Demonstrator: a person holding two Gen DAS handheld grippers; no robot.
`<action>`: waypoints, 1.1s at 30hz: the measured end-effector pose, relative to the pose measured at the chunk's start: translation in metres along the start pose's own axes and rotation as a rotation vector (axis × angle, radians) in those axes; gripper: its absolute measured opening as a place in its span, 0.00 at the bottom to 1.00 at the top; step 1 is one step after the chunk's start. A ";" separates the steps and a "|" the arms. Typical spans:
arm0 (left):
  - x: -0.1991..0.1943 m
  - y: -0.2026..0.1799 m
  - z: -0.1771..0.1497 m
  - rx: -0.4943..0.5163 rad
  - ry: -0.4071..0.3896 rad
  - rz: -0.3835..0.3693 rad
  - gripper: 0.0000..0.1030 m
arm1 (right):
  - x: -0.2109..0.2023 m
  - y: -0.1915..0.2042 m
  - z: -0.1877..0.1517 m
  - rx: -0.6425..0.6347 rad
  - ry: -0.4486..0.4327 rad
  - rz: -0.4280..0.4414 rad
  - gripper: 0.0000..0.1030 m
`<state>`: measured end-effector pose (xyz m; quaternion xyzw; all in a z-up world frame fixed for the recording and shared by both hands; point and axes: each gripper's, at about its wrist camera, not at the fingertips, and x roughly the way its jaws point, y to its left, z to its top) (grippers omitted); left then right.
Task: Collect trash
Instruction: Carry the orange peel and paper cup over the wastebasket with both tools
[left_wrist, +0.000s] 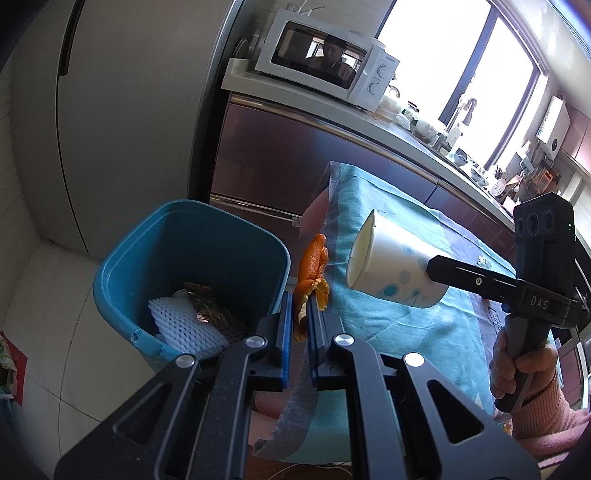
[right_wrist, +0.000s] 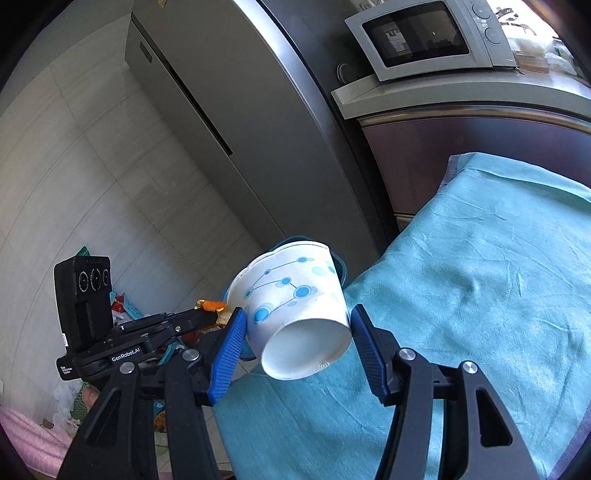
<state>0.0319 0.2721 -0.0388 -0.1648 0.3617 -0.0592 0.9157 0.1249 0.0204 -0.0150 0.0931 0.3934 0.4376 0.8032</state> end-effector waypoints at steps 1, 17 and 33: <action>0.000 0.001 0.000 -0.003 -0.001 0.004 0.08 | 0.001 0.000 0.001 -0.001 0.001 0.001 0.55; 0.003 0.020 -0.001 -0.041 0.001 0.041 0.08 | 0.010 0.008 0.004 -0.022 0.019 0.008 0.55; 0.005 0.028 -0.003 -0.070 0.002 0.062 0.08 | 0.021 0.012 0.007 -0.030 0.039 0.015 0.55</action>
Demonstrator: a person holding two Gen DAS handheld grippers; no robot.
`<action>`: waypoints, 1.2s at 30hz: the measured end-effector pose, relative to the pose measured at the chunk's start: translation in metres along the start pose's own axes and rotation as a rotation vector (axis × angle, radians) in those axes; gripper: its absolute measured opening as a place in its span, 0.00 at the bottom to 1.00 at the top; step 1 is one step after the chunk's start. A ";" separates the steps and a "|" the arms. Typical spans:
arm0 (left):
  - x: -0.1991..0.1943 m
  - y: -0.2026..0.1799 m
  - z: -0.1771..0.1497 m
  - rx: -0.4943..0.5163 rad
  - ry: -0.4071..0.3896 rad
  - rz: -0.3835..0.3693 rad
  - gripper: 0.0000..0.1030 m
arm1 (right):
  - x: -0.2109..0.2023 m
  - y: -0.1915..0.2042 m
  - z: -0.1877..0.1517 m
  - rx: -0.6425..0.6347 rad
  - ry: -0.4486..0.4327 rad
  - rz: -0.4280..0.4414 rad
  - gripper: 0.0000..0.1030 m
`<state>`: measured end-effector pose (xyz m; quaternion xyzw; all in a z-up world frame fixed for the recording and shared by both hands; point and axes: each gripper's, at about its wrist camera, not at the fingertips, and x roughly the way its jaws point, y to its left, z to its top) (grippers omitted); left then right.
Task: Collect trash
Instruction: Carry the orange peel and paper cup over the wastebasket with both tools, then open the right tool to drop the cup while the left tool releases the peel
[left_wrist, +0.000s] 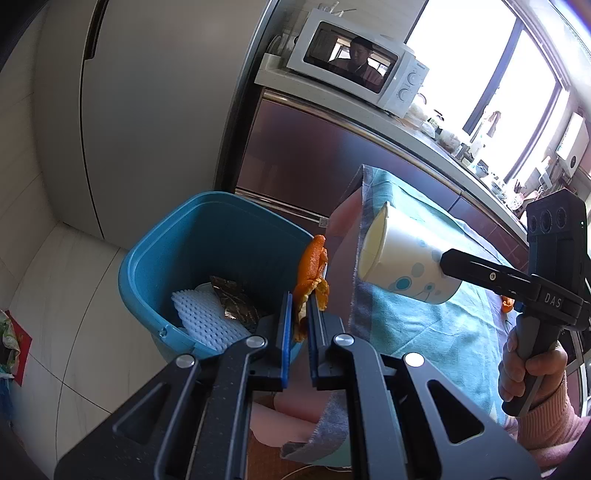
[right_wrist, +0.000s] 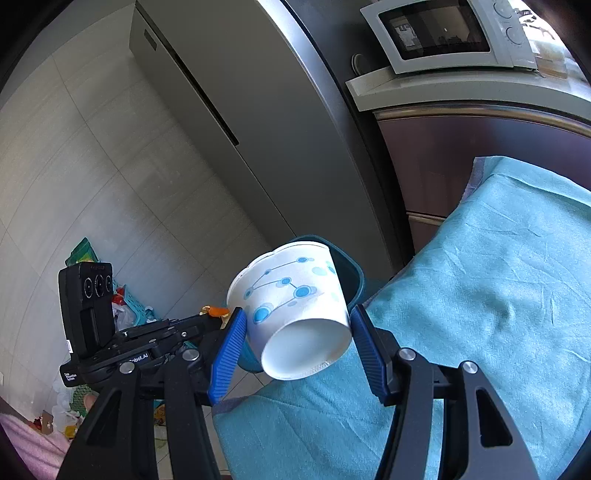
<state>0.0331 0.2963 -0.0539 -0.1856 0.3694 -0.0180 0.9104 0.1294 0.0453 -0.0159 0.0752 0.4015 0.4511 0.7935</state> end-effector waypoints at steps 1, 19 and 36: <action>0.001 0.001 0.000 -0.002 0.001 0.002 0.08 | 0.000 0.000 0.001 0.000 0.001 0.000 0.55; 0.015 0.020 -0.001 -0.063 0.022 0.048 0.08 | 0.025 0.009 0.007 -0.020 0.052 -0.028 0.55; 0.027 0.029 -0.001 -0.100 0.037 0.064 0.08 | 0.051 0.015 0.014 -0.035 0.095 -0.052 0.50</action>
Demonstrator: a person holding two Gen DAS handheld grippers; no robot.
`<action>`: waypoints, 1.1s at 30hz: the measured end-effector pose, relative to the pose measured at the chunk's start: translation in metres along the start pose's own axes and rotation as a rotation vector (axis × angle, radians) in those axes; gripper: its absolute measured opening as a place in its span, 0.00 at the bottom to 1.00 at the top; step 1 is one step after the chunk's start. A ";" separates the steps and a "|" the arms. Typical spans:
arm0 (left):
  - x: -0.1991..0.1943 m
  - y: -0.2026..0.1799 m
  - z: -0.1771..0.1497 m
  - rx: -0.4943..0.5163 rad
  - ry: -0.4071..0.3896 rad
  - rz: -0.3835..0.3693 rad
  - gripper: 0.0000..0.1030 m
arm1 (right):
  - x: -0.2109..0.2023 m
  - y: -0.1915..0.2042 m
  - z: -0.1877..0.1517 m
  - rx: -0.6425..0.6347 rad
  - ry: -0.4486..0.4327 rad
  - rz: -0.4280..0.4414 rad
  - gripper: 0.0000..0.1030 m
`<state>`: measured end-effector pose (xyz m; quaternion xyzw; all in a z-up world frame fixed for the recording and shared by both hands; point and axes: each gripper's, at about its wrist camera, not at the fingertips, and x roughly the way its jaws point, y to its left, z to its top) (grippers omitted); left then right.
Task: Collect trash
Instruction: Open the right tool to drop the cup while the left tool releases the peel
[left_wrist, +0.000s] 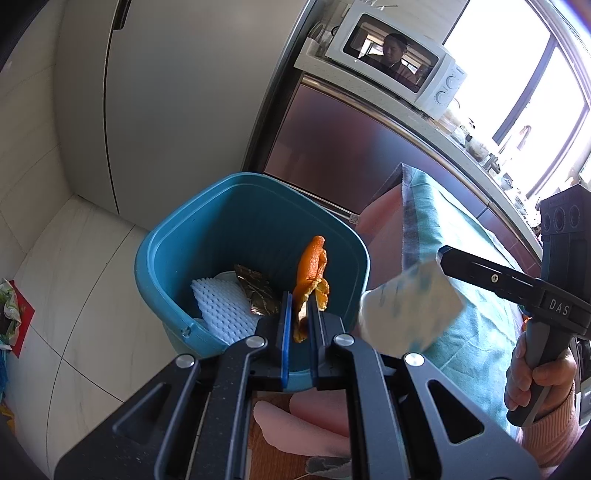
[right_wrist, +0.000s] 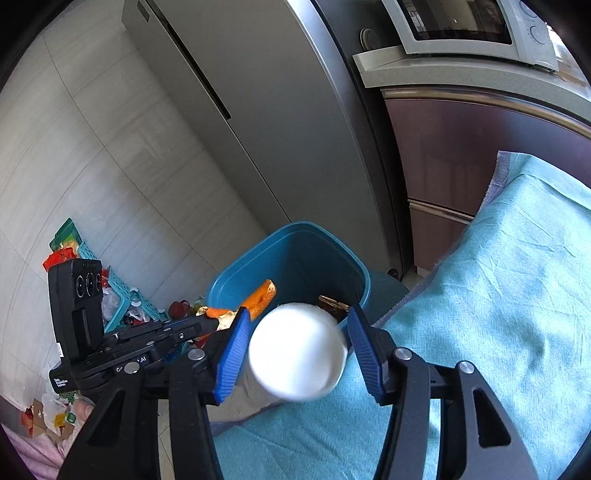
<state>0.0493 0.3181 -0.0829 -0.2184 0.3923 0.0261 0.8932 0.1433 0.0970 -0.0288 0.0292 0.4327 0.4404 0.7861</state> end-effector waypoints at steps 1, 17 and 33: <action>0.001 0.001 0.000 -0.002 0.002 0.001 0.08 | 0.002 0.000 0.000 -0.004 0.003 -0.002 0.47; 0.018 0.016 -0.006 -0.043 0.039 -0.005 0.08 | -0.008 0.002 -0.013 -0.005 0.014 0.027 0.59; 0.023 0.026 -0.007 -0.069 0.046 0.014 0.08 | 0.015 0.032 -0.022 -0.142 0.053 -0.051 0.55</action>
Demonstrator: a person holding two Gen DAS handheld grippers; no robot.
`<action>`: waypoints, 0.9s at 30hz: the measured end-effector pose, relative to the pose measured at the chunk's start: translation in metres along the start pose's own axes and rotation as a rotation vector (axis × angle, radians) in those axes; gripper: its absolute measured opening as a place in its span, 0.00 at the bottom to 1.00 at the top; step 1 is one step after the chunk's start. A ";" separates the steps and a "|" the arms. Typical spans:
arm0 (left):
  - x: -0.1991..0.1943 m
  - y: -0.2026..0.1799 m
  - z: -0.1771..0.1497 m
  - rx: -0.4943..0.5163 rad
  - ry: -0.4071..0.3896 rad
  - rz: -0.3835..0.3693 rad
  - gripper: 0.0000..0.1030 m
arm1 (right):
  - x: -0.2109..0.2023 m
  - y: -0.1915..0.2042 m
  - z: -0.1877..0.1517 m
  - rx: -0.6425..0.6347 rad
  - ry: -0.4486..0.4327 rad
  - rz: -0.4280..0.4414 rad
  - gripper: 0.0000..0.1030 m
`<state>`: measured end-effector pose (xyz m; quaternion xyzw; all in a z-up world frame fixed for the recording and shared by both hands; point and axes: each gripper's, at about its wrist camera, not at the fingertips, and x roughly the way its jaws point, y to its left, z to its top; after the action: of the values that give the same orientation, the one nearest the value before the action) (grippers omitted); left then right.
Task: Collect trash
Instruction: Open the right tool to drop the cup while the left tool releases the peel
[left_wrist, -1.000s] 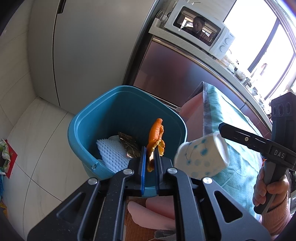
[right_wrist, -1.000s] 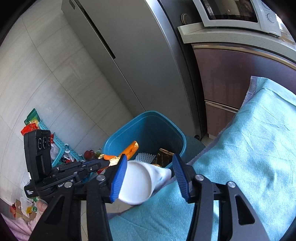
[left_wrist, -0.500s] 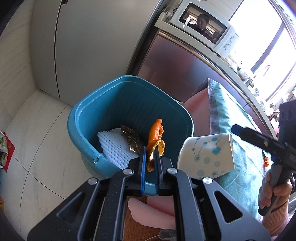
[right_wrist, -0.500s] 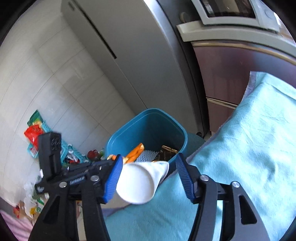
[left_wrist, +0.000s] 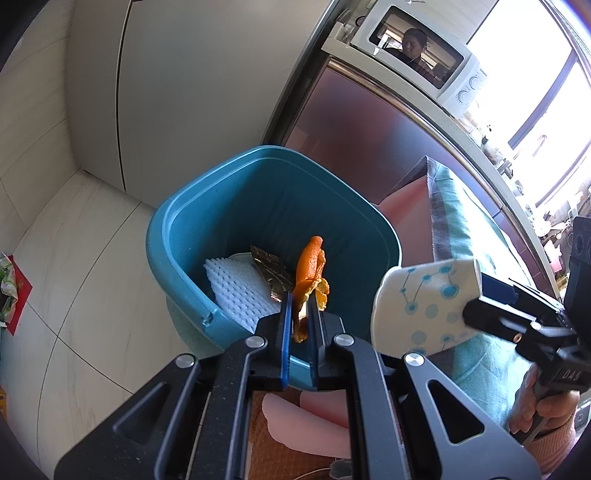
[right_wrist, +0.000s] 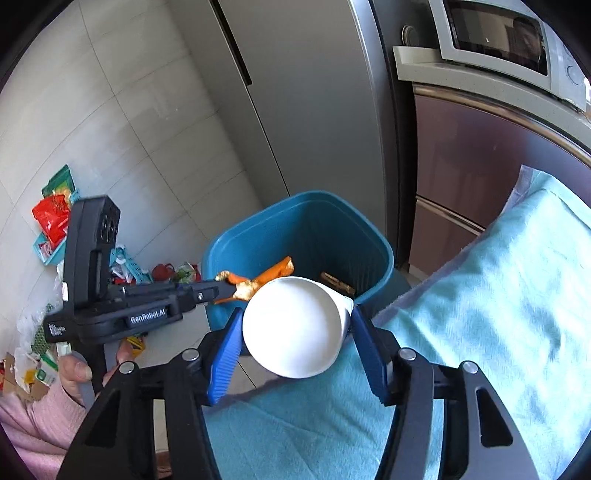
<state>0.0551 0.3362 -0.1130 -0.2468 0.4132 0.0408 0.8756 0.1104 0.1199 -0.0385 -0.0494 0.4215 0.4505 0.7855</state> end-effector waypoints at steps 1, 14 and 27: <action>0.000 0.000 0.000 0.000 -0.002 0.001 0.08 | 0.000 -0.001 0.003 0.009 -0.010 0.009 0.55; 0.006 0.000 0.008 -0.007 -0.003 0.024 0.10 | 0.034 -0.008 0.029 0.064 0.031 -0.005 0.55; 0.008 -0.010 0.012 0.000 -0.016 0.012 0.17 | 0.038 -0.013 0.030 0.101 0.035 -0.002 0.56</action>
<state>0.0716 0.3320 -0.1087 -0.2440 0.4079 0.0481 0.8785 0.1478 0.1514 -0.0503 -0.0180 0.4572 0.4270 0.7800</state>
